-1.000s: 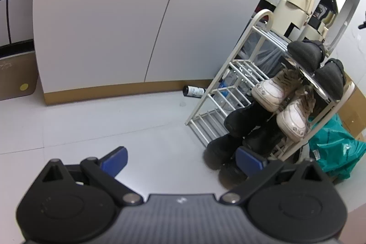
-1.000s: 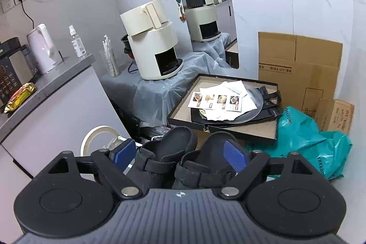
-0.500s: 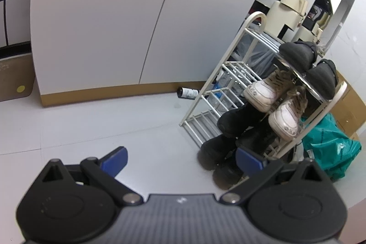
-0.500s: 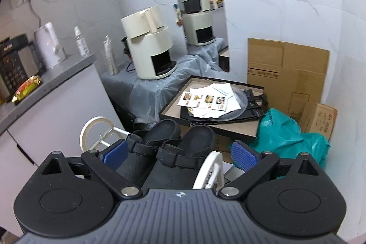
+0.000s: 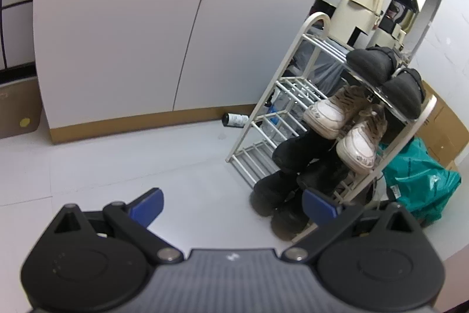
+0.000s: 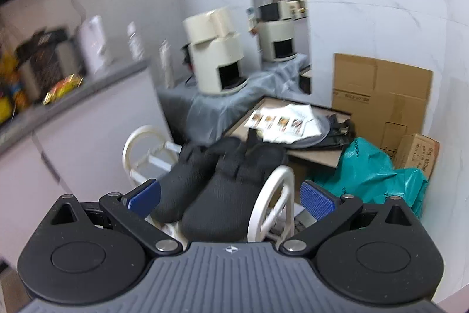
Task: Organize scattered shoes
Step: 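Withdraw the right tool back from the rack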
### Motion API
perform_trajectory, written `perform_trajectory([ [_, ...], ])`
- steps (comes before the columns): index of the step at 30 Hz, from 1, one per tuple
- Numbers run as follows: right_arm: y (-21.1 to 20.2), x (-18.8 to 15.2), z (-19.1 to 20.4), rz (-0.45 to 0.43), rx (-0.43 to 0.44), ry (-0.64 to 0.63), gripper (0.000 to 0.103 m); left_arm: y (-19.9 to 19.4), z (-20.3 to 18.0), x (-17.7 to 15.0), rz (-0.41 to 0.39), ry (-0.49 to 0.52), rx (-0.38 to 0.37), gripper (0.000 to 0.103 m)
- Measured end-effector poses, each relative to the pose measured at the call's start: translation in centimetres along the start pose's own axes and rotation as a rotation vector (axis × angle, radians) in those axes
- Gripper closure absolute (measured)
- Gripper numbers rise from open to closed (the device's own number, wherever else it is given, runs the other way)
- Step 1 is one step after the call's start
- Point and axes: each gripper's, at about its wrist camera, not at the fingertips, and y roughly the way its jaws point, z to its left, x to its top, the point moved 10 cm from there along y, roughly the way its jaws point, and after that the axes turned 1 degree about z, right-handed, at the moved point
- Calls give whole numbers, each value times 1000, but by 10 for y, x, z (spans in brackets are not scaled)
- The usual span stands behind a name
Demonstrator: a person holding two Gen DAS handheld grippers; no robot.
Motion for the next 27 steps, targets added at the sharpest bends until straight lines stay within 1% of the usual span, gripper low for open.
perform_trajectory([
  [7,-4,-65,3,-20,12,3,0,-9,-9,-8,-6,42,25,1],
  [9,-4,-84,4,-26,12,-1,0,-13,-12,-9,-29,70,37,1],
  [11,-5,-96,7,-23,18,-8,0,-18,-15,-9,-53,98,50,1],
  [13,-6,-119,11,-19,56,-18,0,-23,-20,-14,-65,140,62,1],
  [16,-7,-142,12,-15,68,-33,0,-24,-20,-18,-59,135,57,1],
  [24,-13,-193,21,-68,82,-23,0,-26,-21,-26,-60,127,75,1],
  [27,-3,-217,26,-74,58,-18,0,-33,-25,-24,-109,146,89,0],
])
